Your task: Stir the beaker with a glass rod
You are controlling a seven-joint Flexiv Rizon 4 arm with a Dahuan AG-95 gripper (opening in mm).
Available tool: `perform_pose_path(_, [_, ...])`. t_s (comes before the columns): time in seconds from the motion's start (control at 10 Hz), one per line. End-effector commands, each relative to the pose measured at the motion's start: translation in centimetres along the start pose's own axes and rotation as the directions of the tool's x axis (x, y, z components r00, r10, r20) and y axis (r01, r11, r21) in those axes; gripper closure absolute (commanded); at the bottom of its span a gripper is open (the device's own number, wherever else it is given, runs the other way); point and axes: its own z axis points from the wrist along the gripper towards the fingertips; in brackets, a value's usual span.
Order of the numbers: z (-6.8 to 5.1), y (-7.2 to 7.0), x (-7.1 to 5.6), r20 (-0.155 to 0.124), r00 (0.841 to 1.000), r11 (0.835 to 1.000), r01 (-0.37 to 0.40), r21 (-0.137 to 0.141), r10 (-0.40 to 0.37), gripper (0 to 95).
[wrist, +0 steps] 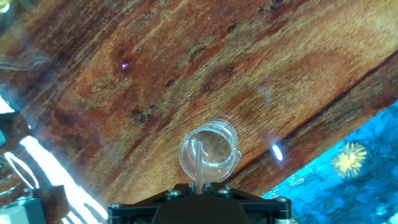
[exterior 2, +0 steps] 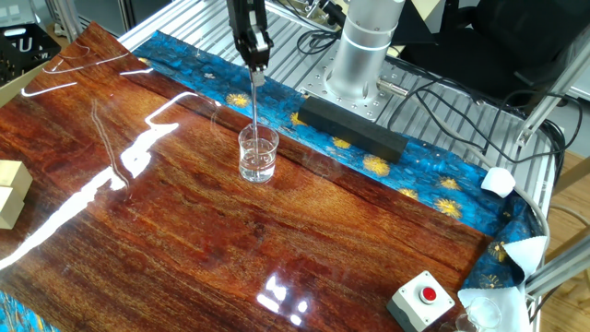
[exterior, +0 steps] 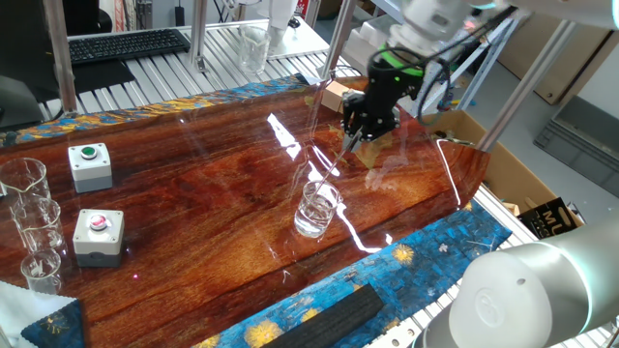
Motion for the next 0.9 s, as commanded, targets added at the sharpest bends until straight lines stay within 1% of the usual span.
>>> perform_pose_path(0.1, [0.07,0.35,0.18,-0.007,0.999,0.996,0.046,0.071,-0.045,95.0])
perform_pose_path(0.2, [0.14,0.38,0.17,-0.005,0.998,0.993,0.064,0.098,-0.064,95.0])
perform_pose_path(0.3, [0.18,0.41,0.17,-0.007,0.997,0.991,0.073,0.112,-0.073,95.0])
perform_pose_path(0.7, [-0.08,0.63,0.76,0.002,0.996,0.985,0.092,0.148,-0.094,95.0])
perform_pose_path(0.9, [-0.18,0.68,0.93,0.005,0.995,0.983,0.1,0.156,-0.102,95.0])
